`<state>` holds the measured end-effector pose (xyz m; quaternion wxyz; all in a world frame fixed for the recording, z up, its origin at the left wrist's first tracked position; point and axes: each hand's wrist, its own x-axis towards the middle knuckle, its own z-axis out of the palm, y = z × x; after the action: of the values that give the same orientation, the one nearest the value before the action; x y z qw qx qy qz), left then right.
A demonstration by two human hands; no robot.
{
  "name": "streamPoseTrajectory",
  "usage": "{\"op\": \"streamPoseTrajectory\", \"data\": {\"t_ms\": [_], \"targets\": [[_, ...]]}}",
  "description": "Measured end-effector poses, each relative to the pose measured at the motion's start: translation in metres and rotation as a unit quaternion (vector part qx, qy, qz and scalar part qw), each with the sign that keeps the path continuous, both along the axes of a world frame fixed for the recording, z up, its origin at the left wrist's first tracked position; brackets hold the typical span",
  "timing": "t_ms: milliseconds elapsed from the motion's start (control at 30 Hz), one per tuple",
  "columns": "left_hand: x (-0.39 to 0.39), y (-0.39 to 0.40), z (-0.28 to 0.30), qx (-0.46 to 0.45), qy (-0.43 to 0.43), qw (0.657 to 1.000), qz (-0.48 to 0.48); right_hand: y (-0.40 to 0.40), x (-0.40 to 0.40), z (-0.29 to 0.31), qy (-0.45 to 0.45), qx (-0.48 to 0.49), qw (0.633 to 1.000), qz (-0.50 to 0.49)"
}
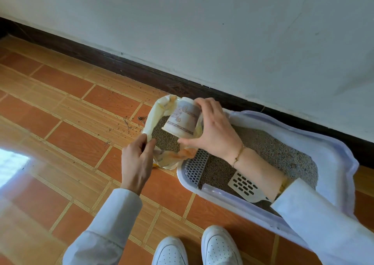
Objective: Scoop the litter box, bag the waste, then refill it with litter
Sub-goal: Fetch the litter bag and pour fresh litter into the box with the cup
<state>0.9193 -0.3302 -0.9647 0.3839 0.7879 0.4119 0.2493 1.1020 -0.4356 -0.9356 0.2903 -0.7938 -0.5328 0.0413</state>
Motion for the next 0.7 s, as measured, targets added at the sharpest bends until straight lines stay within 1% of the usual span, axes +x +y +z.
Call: {"op": "streamPoseTrajectory", "data": {"t_ms": [133, 233, 367, 433, 533, 633, 700], "targets": [[0.000, 0.003, -0.004, -0.008, 0.008, 1.000, 0.004, 0.029, -0.007, -0.013, -0.039, -0.054, 0.995, 0.069], [0.001, 0.006, -0.003, -0.011, 0.002, 1.000, 0.009, 0.046, -0.010, -0.022, -0.074, -0.087, 0.989, 0.095], [0.003, 0.014, -0.005, -0.016, 0.001, 1.000, 0.017, 0.061, -0.011, -0.036, -0.140, -0.106, 0.980, 0.090], [0.006, 0.019, -0.007, -0.018, 0.005, 1.000, 0.016, 0.068, -0.009, -0.044, -0.189, -0.111, 0.972, 0.088], [0.013, 0.025, -0.008, -0.017, 0.008, 1.000, 0.009, 0.080, -0.005, -0.057, -0.235, -0.139, 0.957, 0.095], [0.017, 0.029, -0.010, -0.016, 0.011, 1.000, 0.006, 0.092, -0.007, -0.072, -0.259, -0.171, 0.948, 0.079], [0.018, 0.030, -0.012, -0.017, 0.015, 1.000, 0.004, 0.097, -0.011, -0.079, -0.241, -0.183, 0.951, 0.069]]}}
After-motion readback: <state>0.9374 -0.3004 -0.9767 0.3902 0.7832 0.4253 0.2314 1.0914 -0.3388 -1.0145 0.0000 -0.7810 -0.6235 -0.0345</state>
